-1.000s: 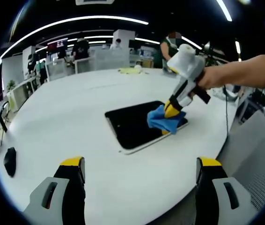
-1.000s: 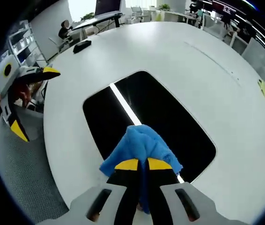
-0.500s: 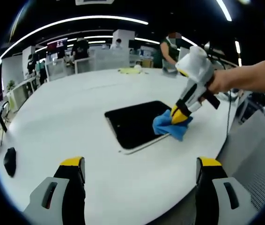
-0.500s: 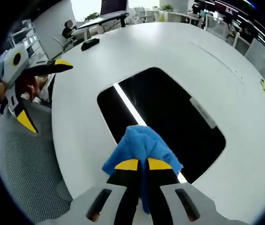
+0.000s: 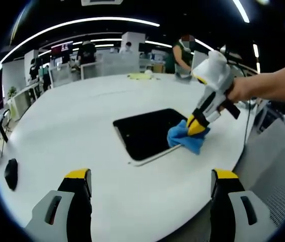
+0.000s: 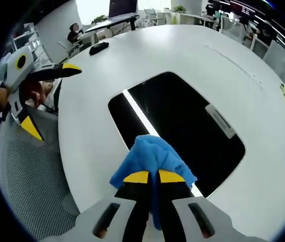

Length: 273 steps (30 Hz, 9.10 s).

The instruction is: Wipe the mirror surface with the cleaning cloth until all visible marks leave the cleaned area.

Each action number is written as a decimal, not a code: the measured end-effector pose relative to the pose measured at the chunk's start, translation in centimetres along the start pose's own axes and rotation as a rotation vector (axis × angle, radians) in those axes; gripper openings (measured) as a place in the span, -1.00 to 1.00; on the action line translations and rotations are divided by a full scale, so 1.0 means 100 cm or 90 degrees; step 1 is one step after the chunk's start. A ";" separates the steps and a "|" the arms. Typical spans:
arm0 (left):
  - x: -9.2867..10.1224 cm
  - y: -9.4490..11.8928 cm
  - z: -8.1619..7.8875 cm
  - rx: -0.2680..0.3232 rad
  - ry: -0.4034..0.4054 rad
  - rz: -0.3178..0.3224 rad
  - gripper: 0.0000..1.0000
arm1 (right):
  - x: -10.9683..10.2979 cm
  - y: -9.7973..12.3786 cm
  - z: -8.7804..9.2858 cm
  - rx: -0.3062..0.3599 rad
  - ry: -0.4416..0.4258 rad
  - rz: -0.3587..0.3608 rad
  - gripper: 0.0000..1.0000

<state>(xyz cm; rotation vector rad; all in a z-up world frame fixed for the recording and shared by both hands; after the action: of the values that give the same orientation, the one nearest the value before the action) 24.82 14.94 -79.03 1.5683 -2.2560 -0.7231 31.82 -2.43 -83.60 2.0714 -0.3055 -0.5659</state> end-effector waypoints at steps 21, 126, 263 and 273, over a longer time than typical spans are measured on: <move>-0.002 0.000 0.000 0.002 0.005 -0.003 0.98 | 0.002 0.001 0.000 0.006 -0.009 -0.010 -1.00; 0.000 0.000 0.002 -0.007 0.000 0.003 0.98 | 0.065 0.027 0.010 -0.053 -0.159 -0.054 -1.00; 0.000 -0.001 0.002 -0.009 0.000 0.004 0.98 | 0.120 0.085 -0.064 -0.012 -0.111 0.031 -1.00; 0.001 -0.002 0.003 -0.011 0.001 0.007 0.98 | 0.131 0.095 -0.043 -0.013 -0.131 0.044 -1.00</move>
<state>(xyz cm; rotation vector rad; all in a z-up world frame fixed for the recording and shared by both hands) 24.76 14.88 -79.36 1.5475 -2.2496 -0.7369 45.37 -9.95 -77.14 1.9783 -0.4864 -0.7378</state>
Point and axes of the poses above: the point that each gripper's makers call its tool centre point, and the gripper's own axes: y roughly backward along the fingers, x roughly to its right, z roughly out of its underside, the point moved 2 cm from there along y, roughly backward along the fingers, and after that the axes turned 14 degrees about -z, right-handed, at the moved point
